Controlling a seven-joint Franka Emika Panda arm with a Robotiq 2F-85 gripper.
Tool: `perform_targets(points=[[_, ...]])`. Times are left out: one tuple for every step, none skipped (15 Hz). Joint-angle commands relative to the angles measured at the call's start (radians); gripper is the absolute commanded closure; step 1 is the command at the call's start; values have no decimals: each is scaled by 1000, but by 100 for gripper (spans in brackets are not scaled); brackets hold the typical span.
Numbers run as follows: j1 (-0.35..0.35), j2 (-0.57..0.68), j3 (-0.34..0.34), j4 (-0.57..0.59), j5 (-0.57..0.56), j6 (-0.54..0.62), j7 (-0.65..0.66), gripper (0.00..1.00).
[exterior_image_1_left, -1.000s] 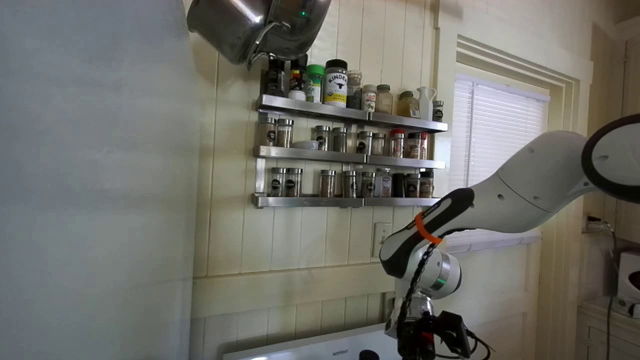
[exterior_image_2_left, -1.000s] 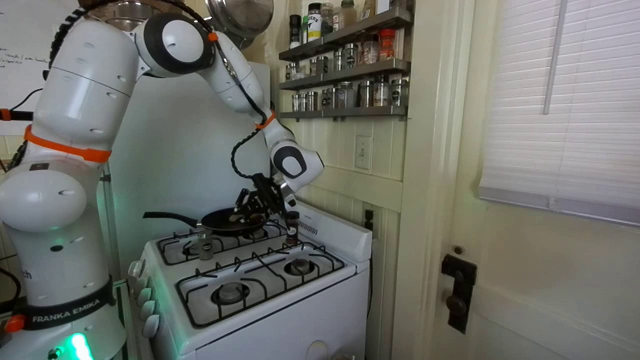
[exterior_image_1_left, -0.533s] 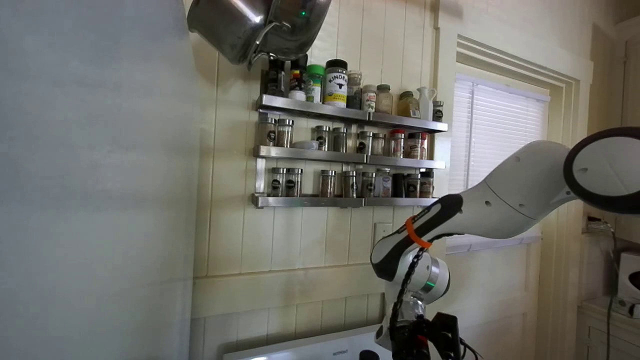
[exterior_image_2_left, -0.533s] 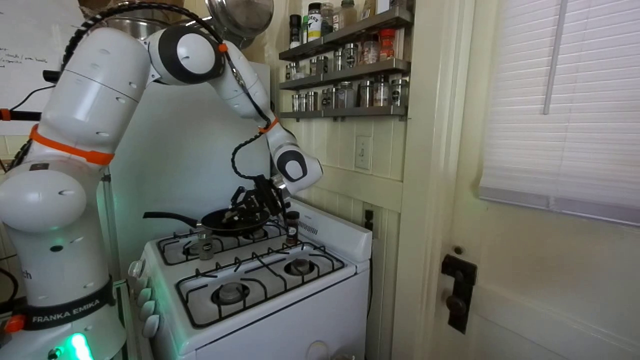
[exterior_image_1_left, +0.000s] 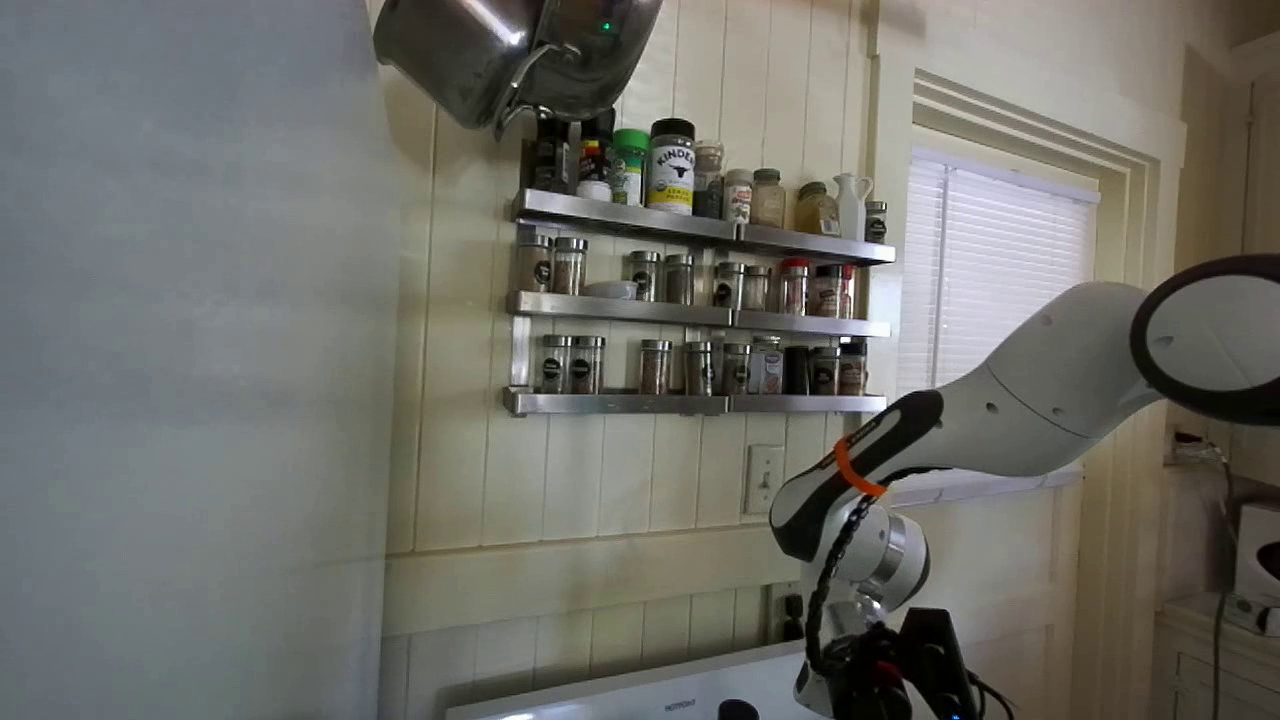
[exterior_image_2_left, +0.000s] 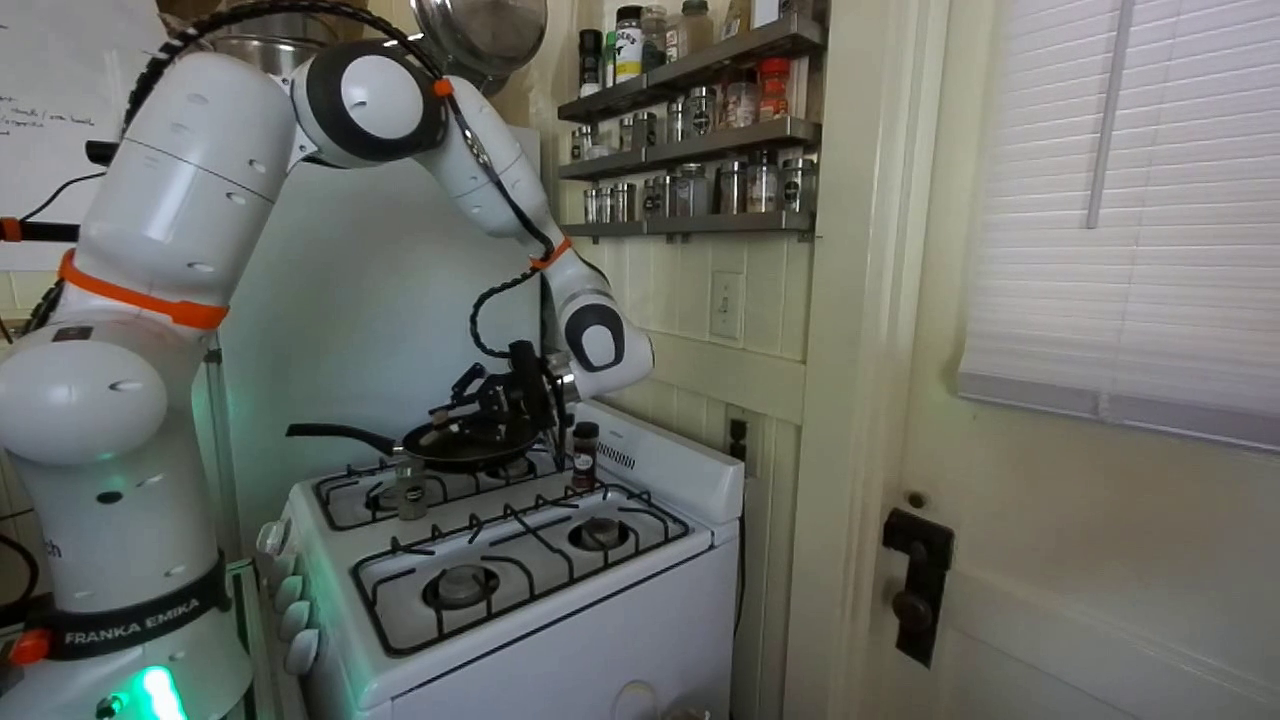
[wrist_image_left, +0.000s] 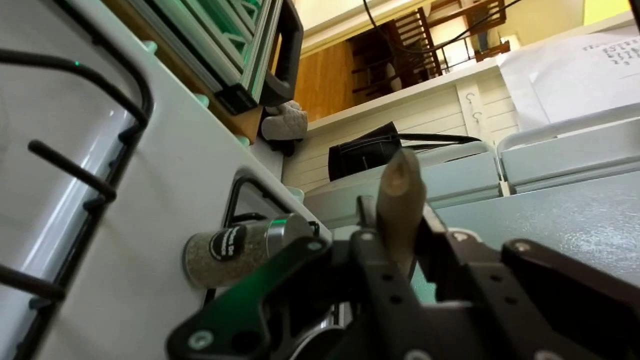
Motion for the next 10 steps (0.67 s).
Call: perform_targets(points=[[-5, -43, -29, -48, -5, -34, 82, 95], [-2, -52, -38, -56, -10, -14, 112, 95], [2, -62, -47, -64, -19, -1, 150, 95], [9, -68, -55, -65, -48, 7, 196, 95], [7, -74, -58, -68, -52, 12, 220, 95], [10, -85, -63, -69, -71, 28, 255, 95], [7, -100, -66, -74, -67, 51, 270, 95], [8, -115, -69, -77, -71, 70, 282, 95], [7, -132, -72, -80, -69, 91, 289, 95], [8, -147, -74, -80, -79, 103, 299, 95]])
